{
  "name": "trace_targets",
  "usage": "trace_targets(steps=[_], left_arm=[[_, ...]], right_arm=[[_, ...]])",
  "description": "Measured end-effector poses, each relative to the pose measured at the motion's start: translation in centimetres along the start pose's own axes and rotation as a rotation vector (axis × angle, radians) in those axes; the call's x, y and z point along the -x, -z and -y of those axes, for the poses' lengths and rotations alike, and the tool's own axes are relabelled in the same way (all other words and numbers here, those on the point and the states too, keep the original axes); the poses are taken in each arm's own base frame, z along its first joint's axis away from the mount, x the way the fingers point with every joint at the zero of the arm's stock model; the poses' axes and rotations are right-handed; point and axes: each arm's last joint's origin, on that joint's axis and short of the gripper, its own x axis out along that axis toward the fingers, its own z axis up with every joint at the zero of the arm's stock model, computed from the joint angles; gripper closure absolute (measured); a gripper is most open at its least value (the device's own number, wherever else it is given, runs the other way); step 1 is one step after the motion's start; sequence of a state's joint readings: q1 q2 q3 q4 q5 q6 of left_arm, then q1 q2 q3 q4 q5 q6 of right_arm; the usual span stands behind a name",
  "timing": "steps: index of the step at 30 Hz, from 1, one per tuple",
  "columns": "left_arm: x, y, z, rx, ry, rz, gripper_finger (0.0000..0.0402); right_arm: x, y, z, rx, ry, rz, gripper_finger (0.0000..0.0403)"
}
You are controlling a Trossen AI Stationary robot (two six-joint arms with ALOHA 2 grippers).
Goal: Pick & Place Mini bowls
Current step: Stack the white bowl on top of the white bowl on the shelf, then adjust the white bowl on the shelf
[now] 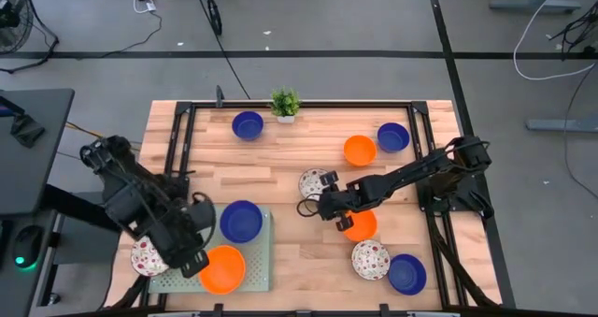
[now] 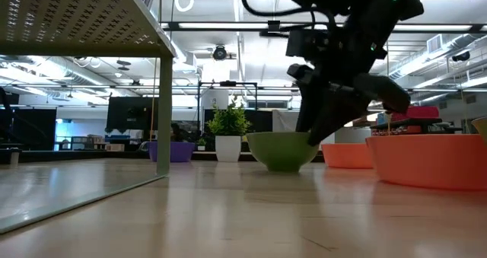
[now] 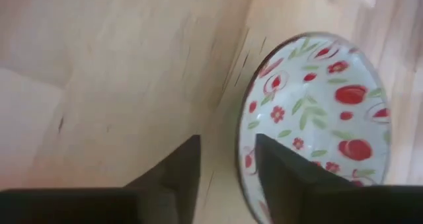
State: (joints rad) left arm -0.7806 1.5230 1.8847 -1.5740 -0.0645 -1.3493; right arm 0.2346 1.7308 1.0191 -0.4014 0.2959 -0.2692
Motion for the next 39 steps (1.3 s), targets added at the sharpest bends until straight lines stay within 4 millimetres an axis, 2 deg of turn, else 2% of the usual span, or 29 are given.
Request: trace_targets(steps=[4, 8, 13, 20, 29, 39], left_arm=[[-1.1, 1.7, 0.2, 0.072, -0.035, -0.053, 0.0397], [-2.2, 3.0, 0.1, 0.137, -0.081, -0.127, 0.0398], [-3.6, 4.6, -0.6, 0.209, -0.162, -0.254, 0.0399], [-6.2, 6.5, -2.8, 0.185, -0.305, -0.359, 0.0400], [-8.1, 6.2, -3.9, -0.016, -0.357, -0.254, 0.0400], [-8.2, 5.1, -4.0, -0.157, -0.362, -0.093, 0.0400]], right_arm=[[1.4, -0.2, 0.1, -0.002, 0.004, 0.031, 0.0201], [3.5, -0.5, 0.5, -0.035, 0.015, 0.098, 0.0171], [6.3, -0.7, 0.6, -0.063, 0.022, 0.187, 0.0161], [8.9, -1.0, -0.3, -0.043, 0.008, 0.276, 0.0167], [9.9, -1.2, -0.8, -0.027, 0.001, 0.317, 0.0167], [9.9, -1.2, -0.8, -0.028, 0.001, 0.317, 0.0167]])
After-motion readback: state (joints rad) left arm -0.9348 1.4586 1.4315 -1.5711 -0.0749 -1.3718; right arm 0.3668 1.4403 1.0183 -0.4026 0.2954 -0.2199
